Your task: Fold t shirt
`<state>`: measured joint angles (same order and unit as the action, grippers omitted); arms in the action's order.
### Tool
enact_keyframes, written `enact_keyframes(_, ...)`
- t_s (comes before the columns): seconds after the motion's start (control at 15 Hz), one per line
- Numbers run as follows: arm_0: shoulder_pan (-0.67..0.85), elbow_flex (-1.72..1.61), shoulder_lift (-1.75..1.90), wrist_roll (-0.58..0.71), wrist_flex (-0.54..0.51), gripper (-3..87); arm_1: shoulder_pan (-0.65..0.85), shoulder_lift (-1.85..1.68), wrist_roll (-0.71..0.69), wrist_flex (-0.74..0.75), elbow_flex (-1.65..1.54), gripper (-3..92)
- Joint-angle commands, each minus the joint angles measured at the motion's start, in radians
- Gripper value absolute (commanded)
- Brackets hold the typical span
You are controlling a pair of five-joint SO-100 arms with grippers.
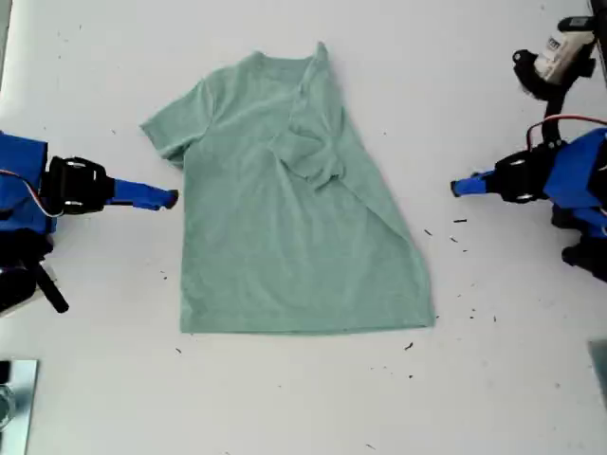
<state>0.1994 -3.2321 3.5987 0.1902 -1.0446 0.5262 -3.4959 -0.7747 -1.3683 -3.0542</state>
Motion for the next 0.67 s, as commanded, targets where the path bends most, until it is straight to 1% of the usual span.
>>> enact_keyframes(0.0,-0.023,-0.011,0.006,0.003,0.018,0.4,-0.21,-0.009,0.491,-0.002,-0.038,2.4)
enact_keyframes(0.07,-0.023,-0.012,0.006,0.003,0.018,1.2,-0.213,-0.009,0.491,-0.002,-0.038,2.4)
enact_keyframes(0.13,-0.023,-0.012,0.006,-0.005,0.018,-0.1,-0.213,-0.009,0.491,-0.002,-0.038,2.4)
enact_keyframes(0.4,-0.021,-0.011,0.006,-0.018,0.015,-0.1,-0.216,-0.009,0.492,0.0,-0.038,2.4)
enact_keyframes(0.53,-0.041,0.017,0.006,-0.034,0.02,-0.2,-0.216,-0.009,0.497,0.0,-0.038,2.4)
enact_keyframes(0.6,-0.034,0.064,0.002,-0.061,-0.003,-0.2,-0.219,-0.009,0.499,0.0,-0.038,2.4)
